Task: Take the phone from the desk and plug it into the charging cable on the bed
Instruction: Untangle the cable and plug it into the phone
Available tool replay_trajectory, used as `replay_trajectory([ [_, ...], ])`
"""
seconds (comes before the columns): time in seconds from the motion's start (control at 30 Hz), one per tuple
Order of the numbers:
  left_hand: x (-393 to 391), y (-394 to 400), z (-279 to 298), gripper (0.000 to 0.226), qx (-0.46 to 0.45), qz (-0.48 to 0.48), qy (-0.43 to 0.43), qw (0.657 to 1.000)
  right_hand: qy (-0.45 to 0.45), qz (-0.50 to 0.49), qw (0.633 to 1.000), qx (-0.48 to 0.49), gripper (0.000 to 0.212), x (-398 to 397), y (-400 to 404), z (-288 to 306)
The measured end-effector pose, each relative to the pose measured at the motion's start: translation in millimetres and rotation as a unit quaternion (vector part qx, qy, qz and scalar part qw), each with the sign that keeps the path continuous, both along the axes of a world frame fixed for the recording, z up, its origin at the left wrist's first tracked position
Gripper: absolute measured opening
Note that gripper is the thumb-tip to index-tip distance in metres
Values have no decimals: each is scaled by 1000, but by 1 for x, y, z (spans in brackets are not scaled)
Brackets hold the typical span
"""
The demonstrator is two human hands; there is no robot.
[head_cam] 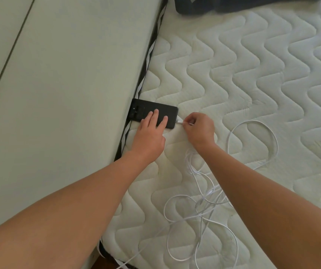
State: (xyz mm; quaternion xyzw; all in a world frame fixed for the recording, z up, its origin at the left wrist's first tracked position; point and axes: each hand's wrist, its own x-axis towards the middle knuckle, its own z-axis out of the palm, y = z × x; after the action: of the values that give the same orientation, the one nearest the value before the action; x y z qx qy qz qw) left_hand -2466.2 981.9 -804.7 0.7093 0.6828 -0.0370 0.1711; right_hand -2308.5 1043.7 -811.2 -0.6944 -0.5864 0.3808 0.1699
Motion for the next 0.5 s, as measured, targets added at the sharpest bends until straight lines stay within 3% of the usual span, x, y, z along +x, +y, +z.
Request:
replay_trajectory([
  [0.5,5,-7,-4,65,11,18,13,1000,38,-35,999,-7,7,-2,5,0],
])
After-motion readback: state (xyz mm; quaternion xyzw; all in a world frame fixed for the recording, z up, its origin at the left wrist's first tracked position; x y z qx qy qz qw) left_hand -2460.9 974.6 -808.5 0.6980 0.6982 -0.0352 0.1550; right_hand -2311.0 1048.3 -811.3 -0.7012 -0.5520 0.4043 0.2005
